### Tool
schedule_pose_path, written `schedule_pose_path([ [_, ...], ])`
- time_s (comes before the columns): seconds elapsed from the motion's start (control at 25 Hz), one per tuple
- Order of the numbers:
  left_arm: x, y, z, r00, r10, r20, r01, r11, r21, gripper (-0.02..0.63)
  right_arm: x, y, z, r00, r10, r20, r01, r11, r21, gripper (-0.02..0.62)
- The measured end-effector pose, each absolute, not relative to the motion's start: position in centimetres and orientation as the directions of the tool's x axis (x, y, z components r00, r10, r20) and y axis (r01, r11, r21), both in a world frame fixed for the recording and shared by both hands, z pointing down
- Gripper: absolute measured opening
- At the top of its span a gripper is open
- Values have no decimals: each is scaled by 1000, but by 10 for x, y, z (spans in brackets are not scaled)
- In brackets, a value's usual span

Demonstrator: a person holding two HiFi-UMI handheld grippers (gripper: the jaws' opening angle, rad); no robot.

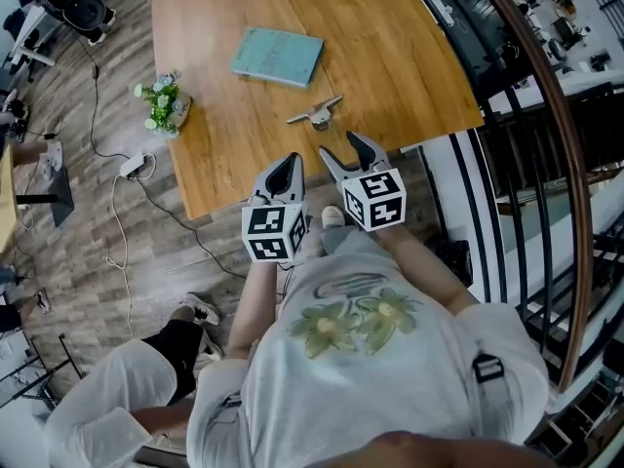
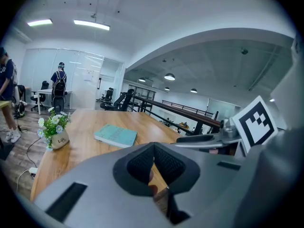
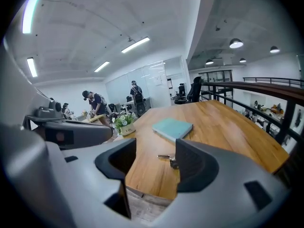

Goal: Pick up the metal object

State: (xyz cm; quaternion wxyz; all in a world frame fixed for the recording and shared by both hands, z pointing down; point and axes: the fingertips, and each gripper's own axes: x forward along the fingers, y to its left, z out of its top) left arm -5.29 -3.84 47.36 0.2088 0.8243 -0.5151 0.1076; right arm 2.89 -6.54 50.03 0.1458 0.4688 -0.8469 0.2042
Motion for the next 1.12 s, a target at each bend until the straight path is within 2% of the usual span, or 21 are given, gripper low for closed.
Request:
schedule_pose_path([
  [0.52,-52,-76,493,407,-812,417,-912,-334,240,15,24,-103,539,-544,-657,522,-831,507,-227,276],
  [1.12,-69,-95,508,367,-818,443,-926,-276,257,15,14,-131,575,-530,-605,593,-832,505,-229,282],
])
